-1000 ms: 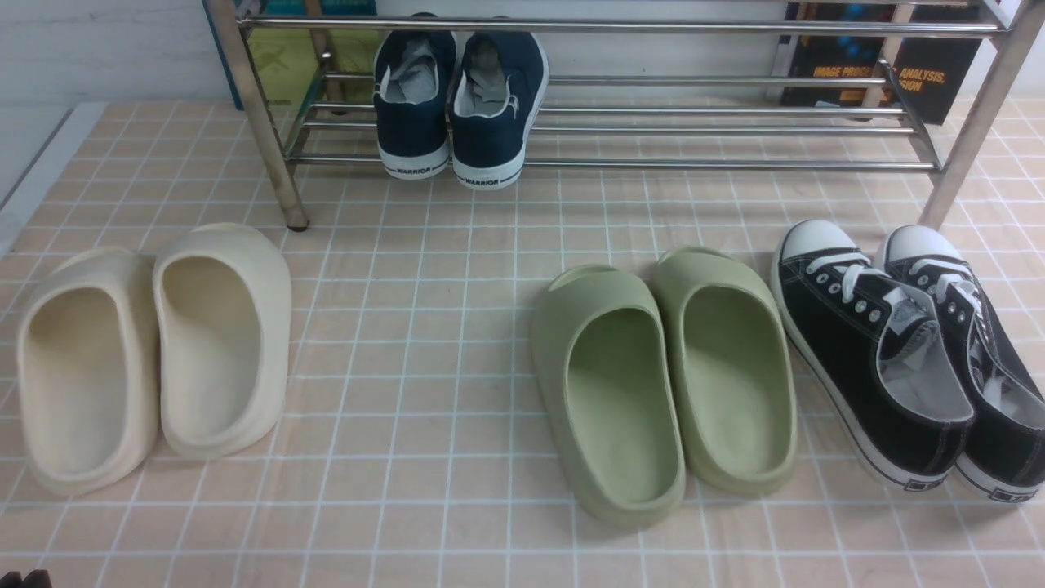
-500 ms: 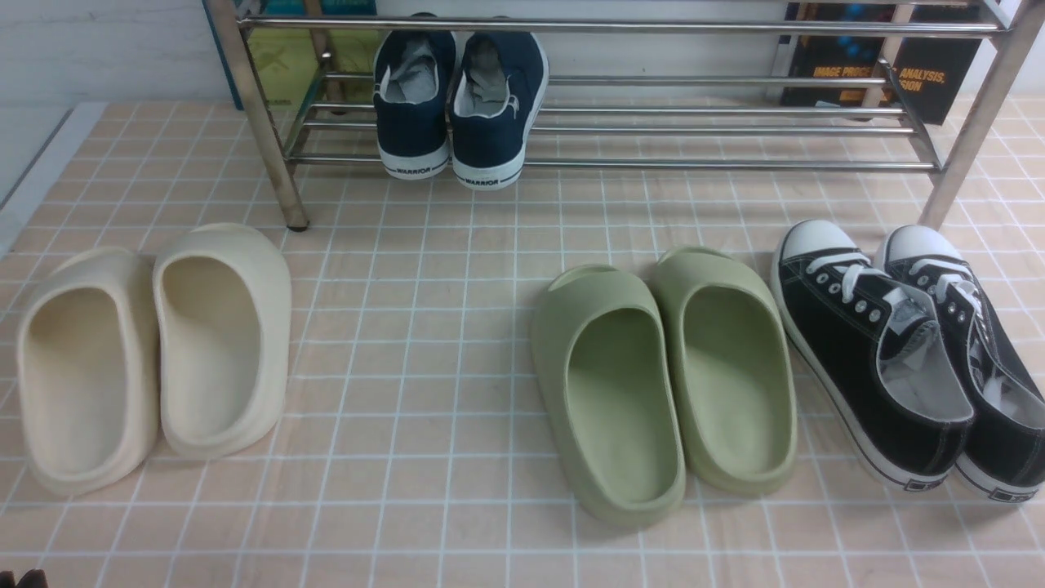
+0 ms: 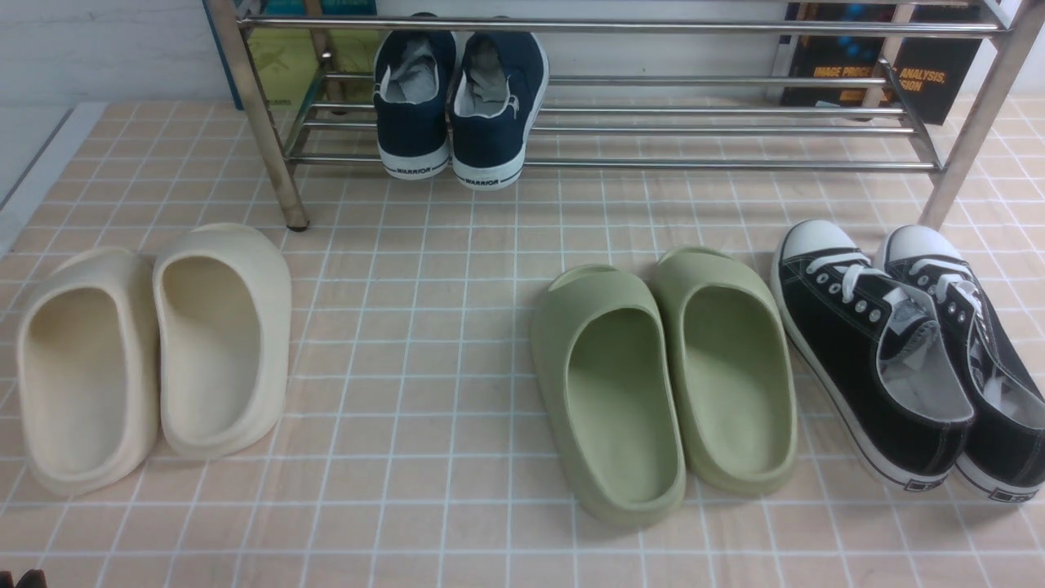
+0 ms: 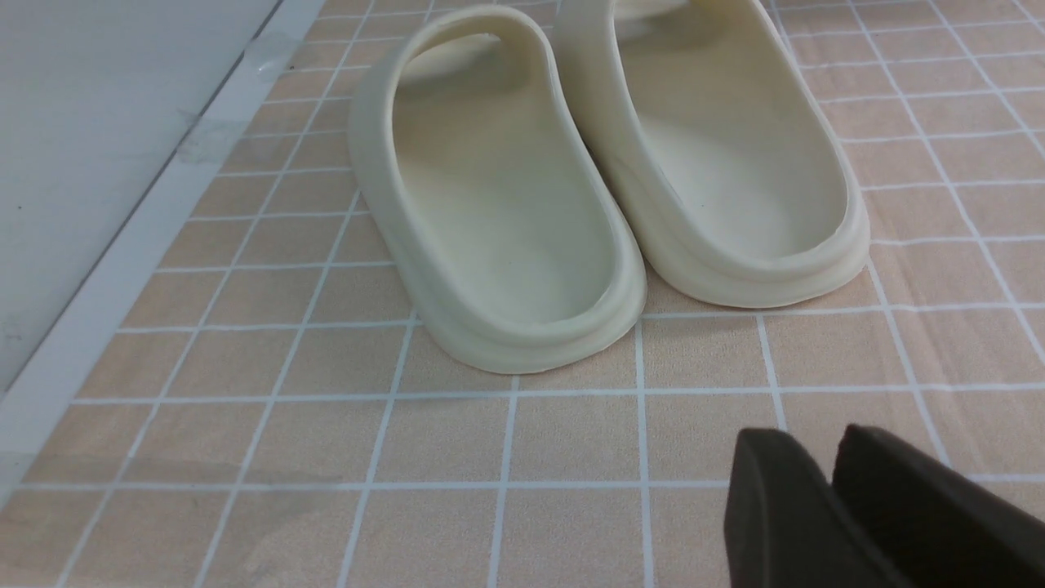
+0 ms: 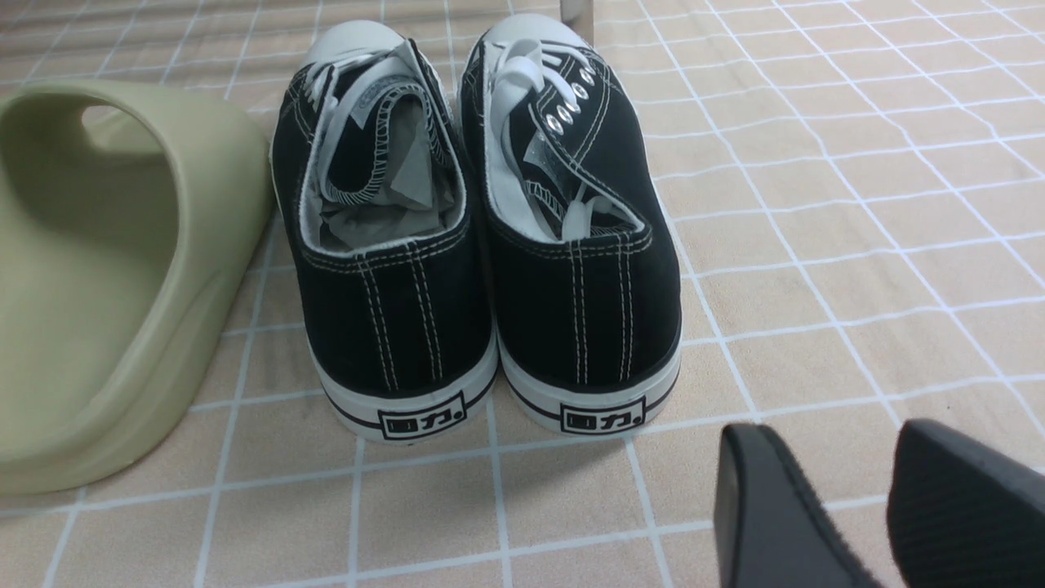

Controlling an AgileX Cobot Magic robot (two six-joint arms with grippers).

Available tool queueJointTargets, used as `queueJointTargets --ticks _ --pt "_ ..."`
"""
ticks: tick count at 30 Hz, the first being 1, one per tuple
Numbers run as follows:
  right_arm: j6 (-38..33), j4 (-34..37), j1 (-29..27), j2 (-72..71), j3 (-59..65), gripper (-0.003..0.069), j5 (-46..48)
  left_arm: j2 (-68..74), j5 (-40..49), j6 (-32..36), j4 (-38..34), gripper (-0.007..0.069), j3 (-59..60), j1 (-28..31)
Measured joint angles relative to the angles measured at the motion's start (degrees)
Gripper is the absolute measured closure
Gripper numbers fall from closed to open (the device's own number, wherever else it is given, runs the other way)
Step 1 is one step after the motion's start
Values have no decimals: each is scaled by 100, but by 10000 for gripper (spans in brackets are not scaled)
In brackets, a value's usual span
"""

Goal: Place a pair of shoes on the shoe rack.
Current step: Use the right arm to grab the shoe closest to it

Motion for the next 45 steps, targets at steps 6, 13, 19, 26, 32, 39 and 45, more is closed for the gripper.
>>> queueJointTargets --ticks 6,13,19,26,32,39,45 --pt "0 0 0 0 0 419 0 0 0 0 0 478 0 0" --pt "0 0 0 0 0 419 0 0 0 0 0 476 0 0" --pt "0 22 0 0 0 419 0 0 0 0 3 473 0 0" --pt "0 788 0 0 0 419 0 0 0 0 117 464 0 0" --pt "14 1678 0 0 0 419 0 0 15 0 272 461 5 0" --pt "660 3854 0 0 35 419 62 0 24 0 295 456 5 0" --pt "718 5154 0 0 41 419 149 0 28 0 297 447 5 0"
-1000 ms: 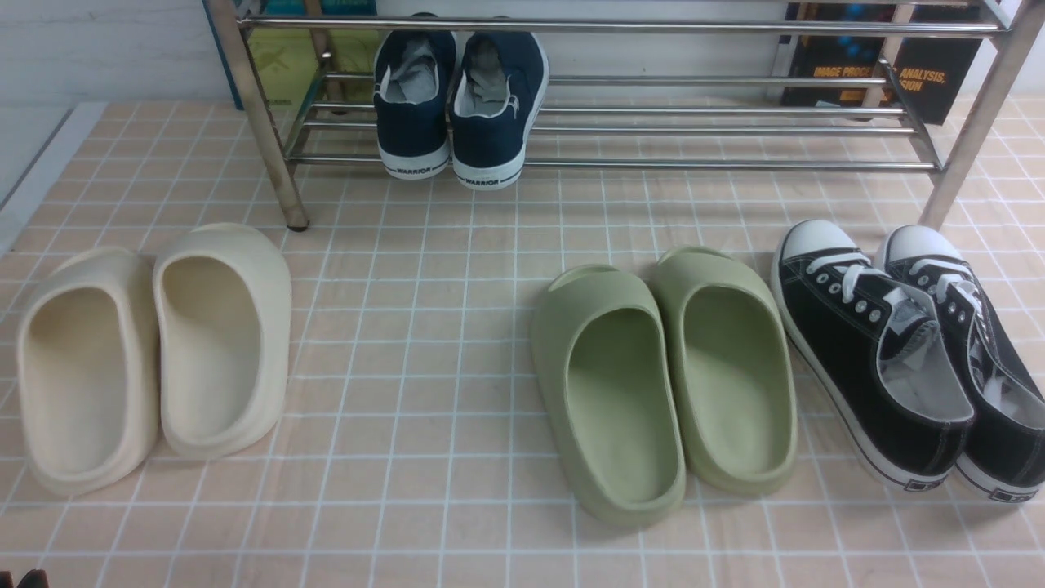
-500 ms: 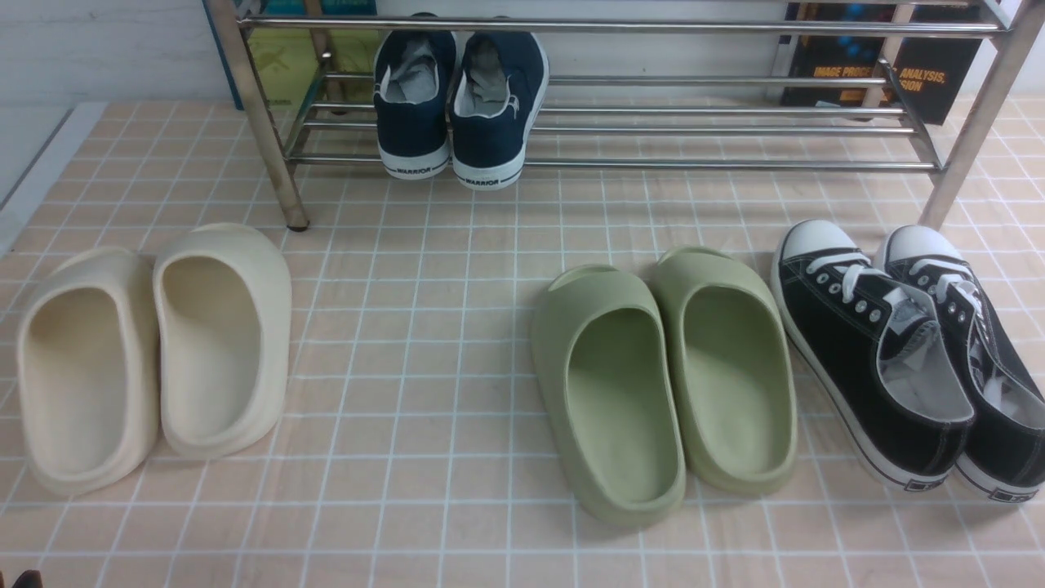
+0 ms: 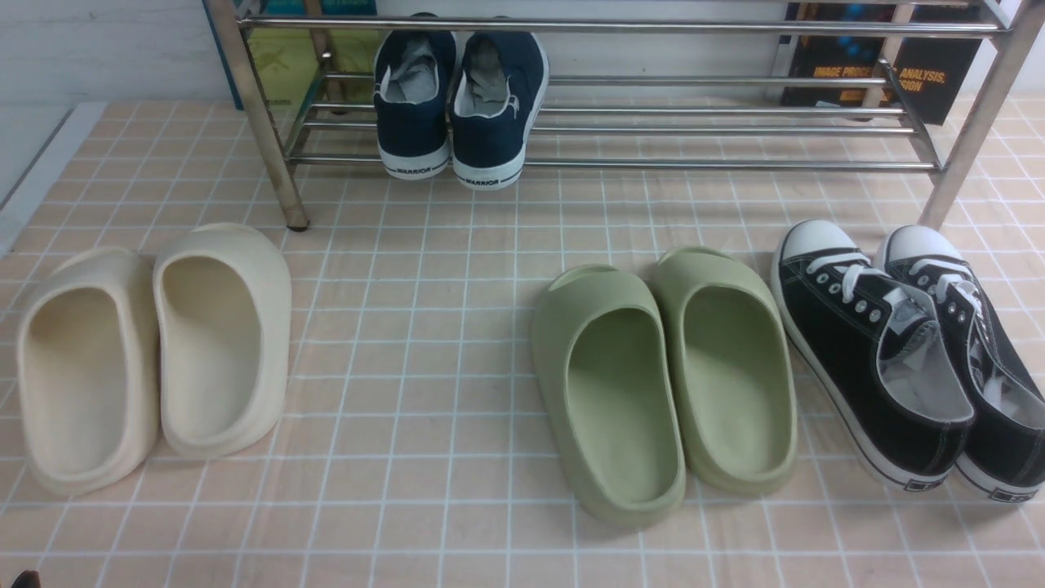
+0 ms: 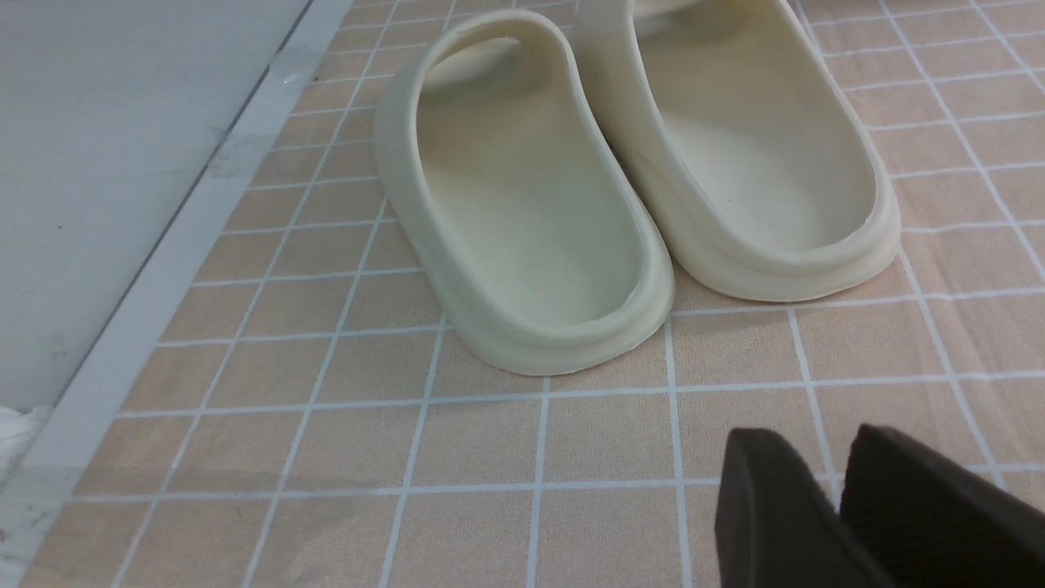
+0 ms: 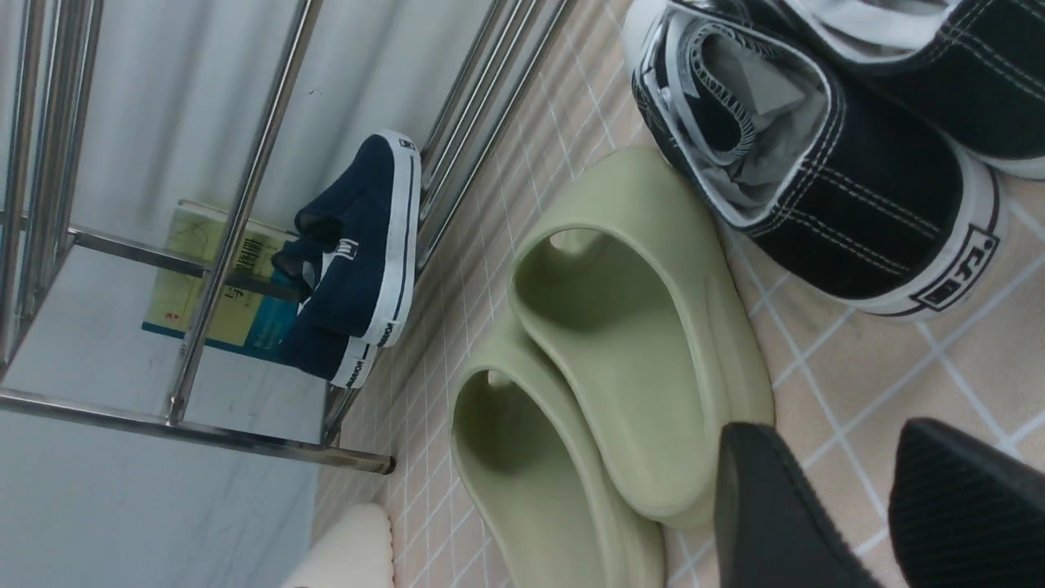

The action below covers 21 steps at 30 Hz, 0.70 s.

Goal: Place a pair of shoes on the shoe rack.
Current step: Use the right arm to grab the shoe closest to it

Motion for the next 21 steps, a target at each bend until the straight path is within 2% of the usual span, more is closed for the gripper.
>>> queueJointTargets --ticks 6,10,11,13,14,15,18,19,21 --pt "-399 11 0 0 0 419 -76 0 0 0 4 444 0 0" --pt "-1264 31 0 0 -12 419 -134 0 0 0 4 443 0 0" --pt "-1765 31 0 0 -123 419 -121 0 0 0 4 440 0 0" --pt "-2315 -51 0 26 -447 438 -108 0 0 0 4 438 0 0" --pt "-2367 -66 0 36 -535 446 -108 0 0 0 4 438 0 0" --pt "-2683 -210 0 181 -823 478 -108 0 0 0 4 435 0 0" --pt "-3042 -706 0 754 -1642 594 -9 0 0 0 4 431 0 0" --pt "-3136 -1071 0 1171 -2047 644 188 0 0 0 4 429 0 0" --pt "-3164 -1421 0 1566 -2481 669 397 0 0 0 4 428 0 0"
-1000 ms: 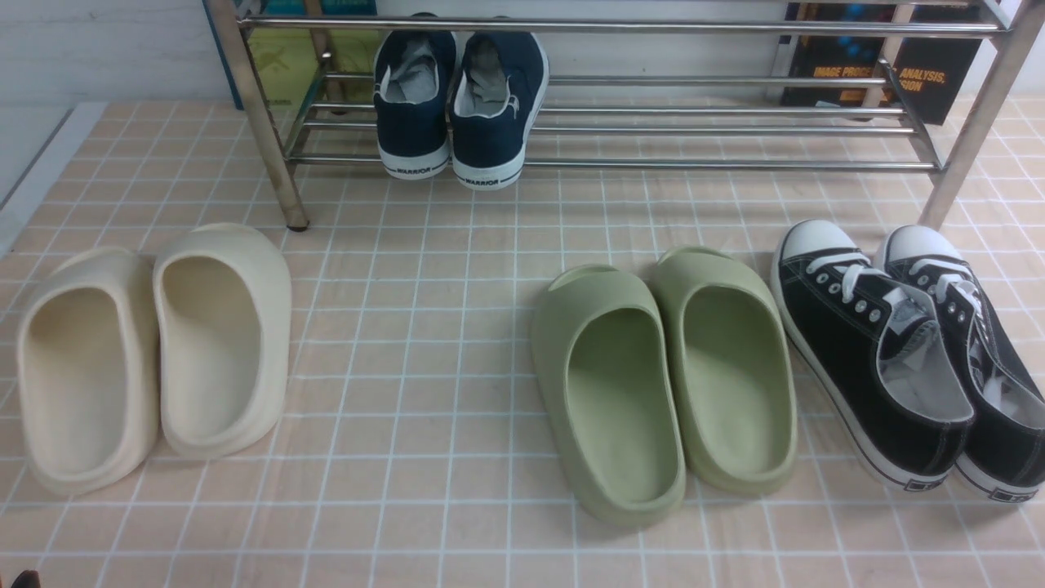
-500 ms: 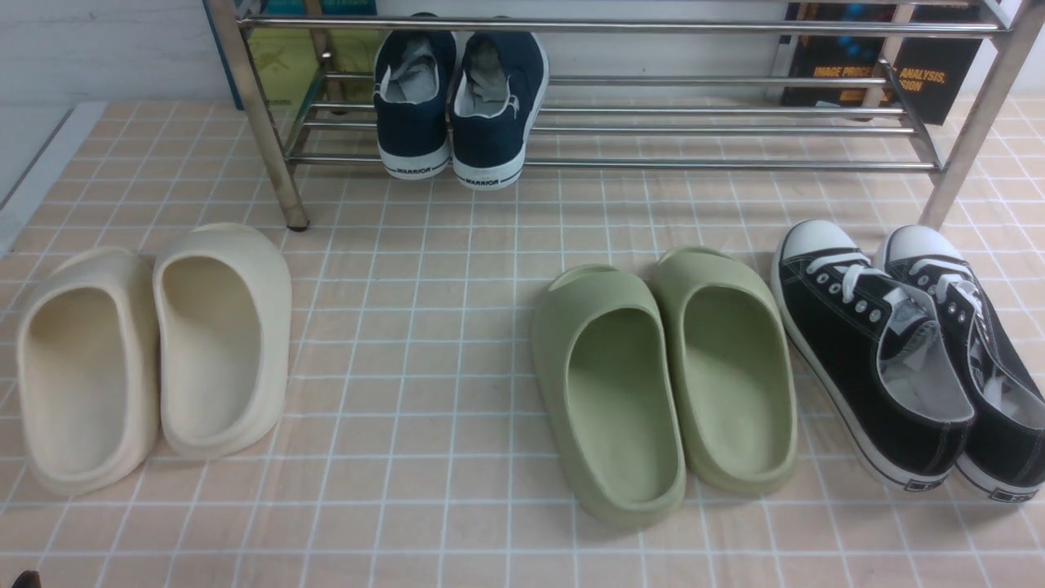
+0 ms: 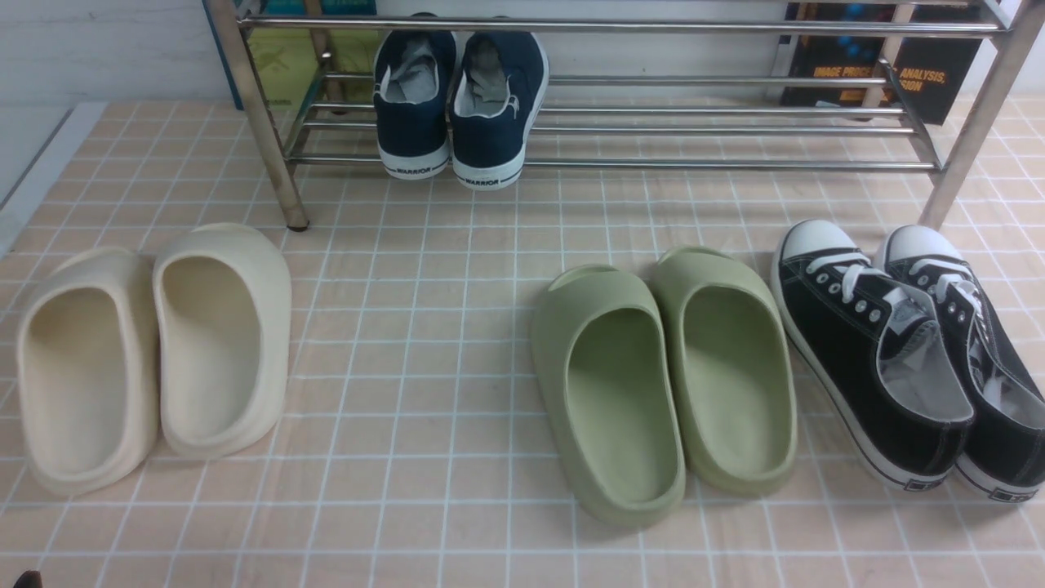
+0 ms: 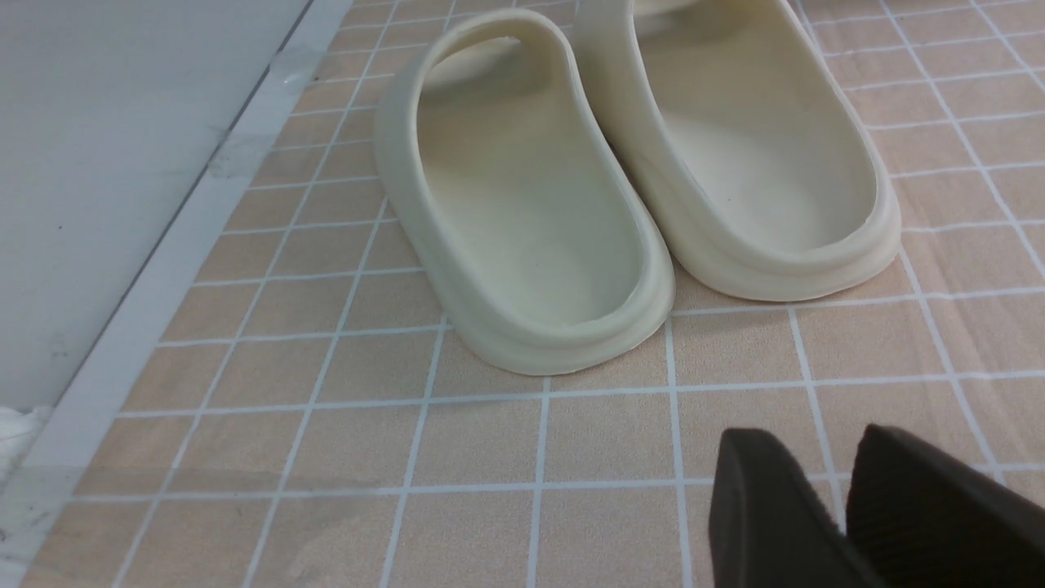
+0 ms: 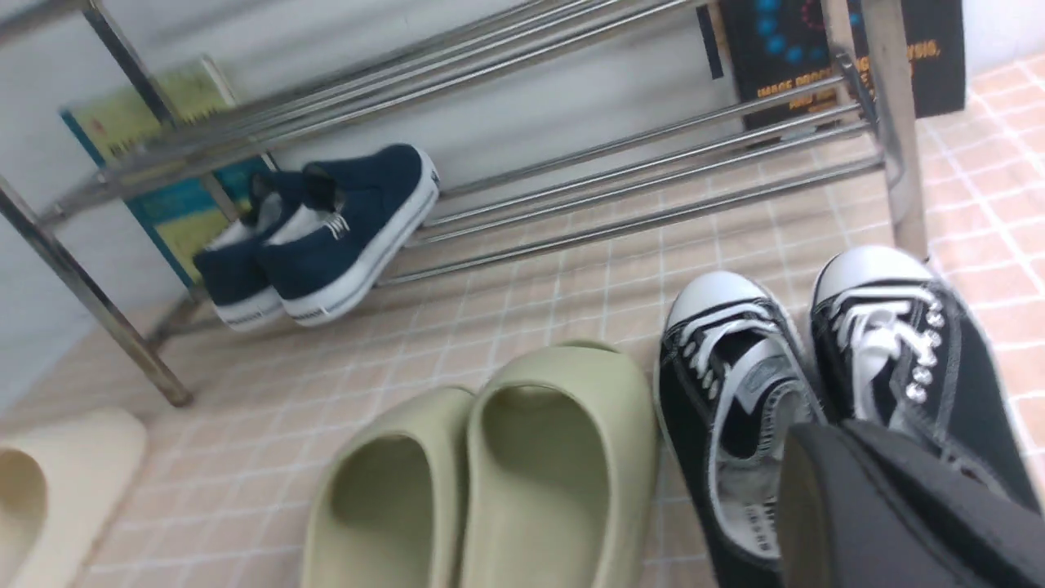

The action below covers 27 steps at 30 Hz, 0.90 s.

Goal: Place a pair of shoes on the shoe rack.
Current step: Use the right arm to grab the shoe closest to it

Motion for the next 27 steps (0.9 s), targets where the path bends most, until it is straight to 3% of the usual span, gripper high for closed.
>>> queueJointTargets --ticks 6,13,20,22,27 --pt "-70 -1715 36 2201 -2363 678 2337 0 0 0 14 427 0 0" --pt "-65 -1991 823 4128 -3508 678 3564 0 0 0 36 426 0 0" --pt "-65 -2085 1310 6065 -4050 659 3685 0 2 0 36 420 0 0" --pt "-61 -2213 1418 6397 -4163 640 3685 0 2 0 36 417 0 0" --pt "311 -2949 1852 7293 -4392 448 3474 0 2 0 36 410 0 0"
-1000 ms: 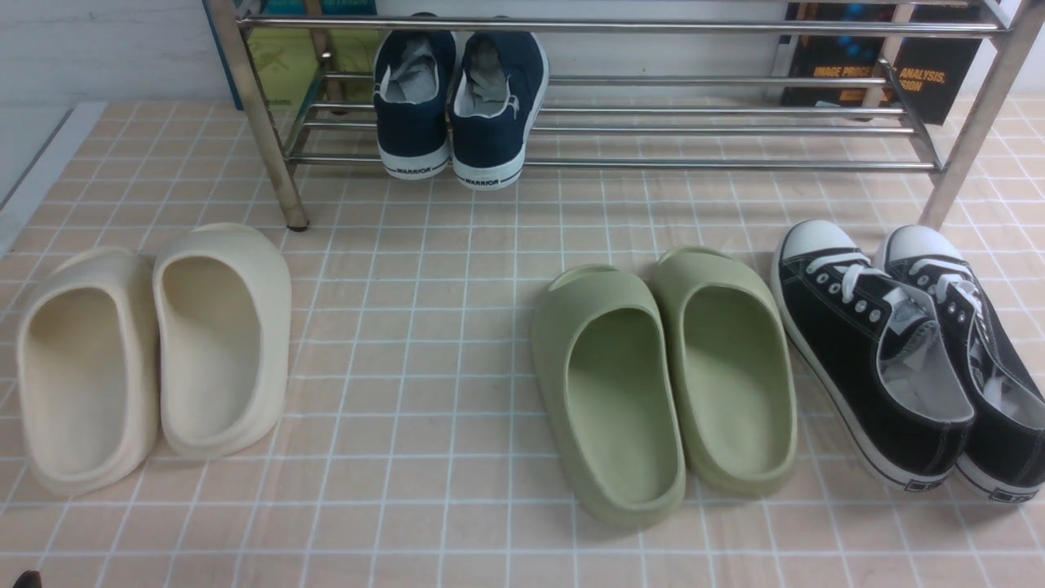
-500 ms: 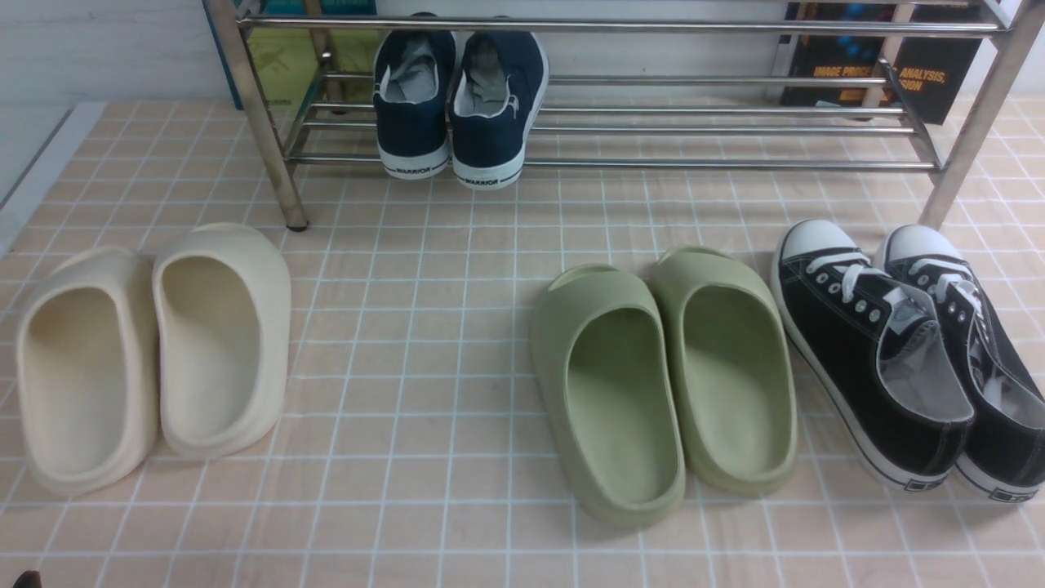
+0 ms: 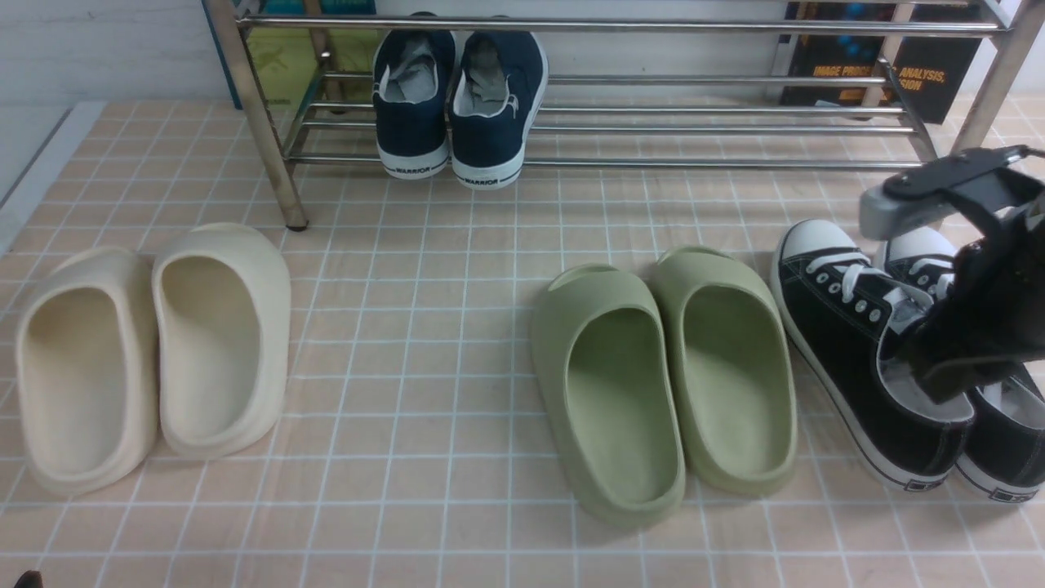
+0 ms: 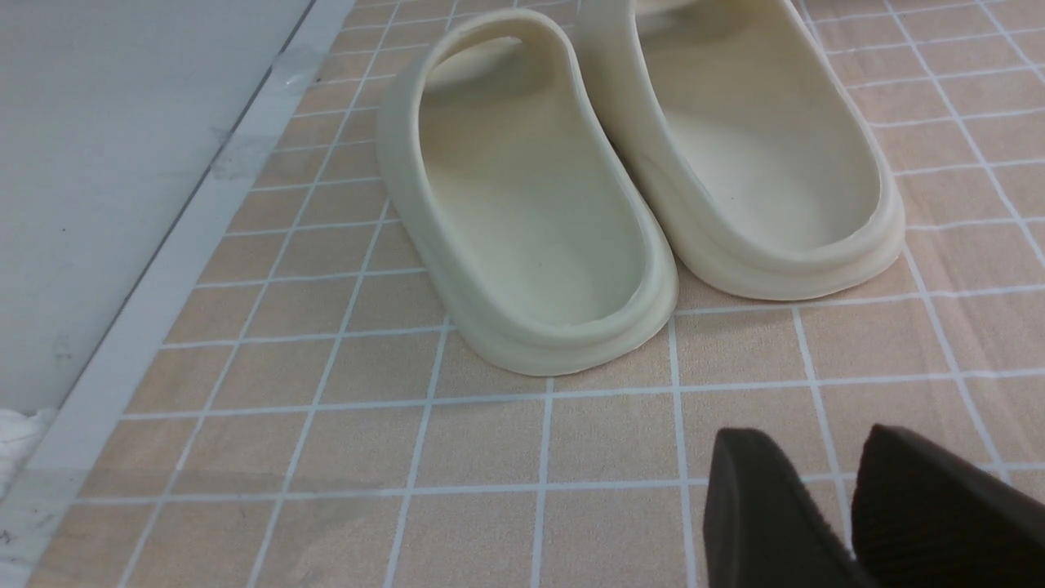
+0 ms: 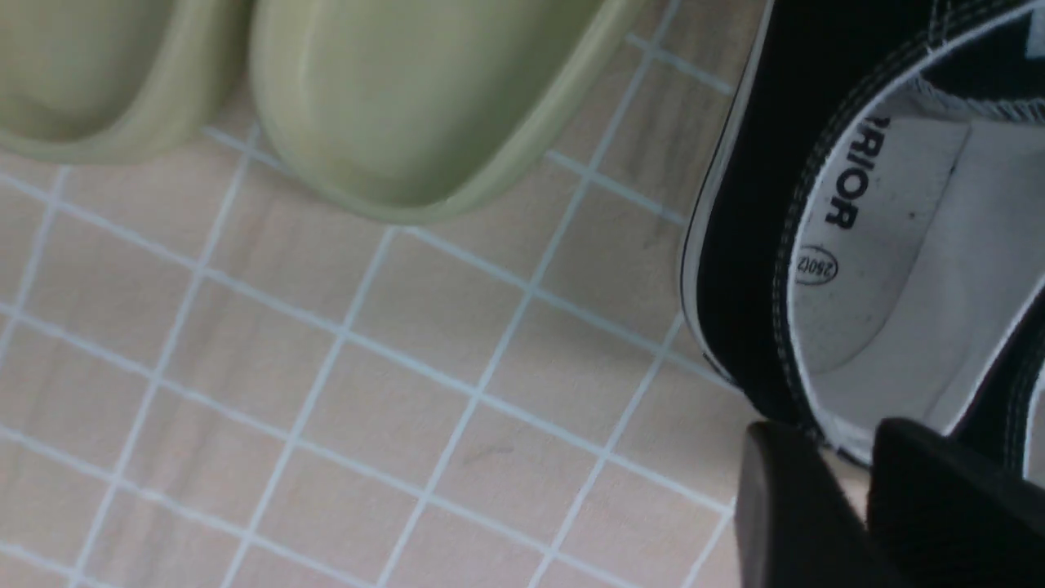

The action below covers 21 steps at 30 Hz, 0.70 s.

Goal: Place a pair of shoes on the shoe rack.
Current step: Use the right arm to grab the shoe closest to it

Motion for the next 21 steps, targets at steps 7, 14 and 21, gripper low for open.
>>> queueJointTargets --ticks 7,14,21 --pt "305 -328 63 808 -31 237 -415 0 28 0 0 405 0 0" --pt "315 -223 63 1444 -36 442 -566 0 34 0 0 398 0 0" --pt "320 5 124 1255 -413 655 -287 0 44 0 5 391 0 0"
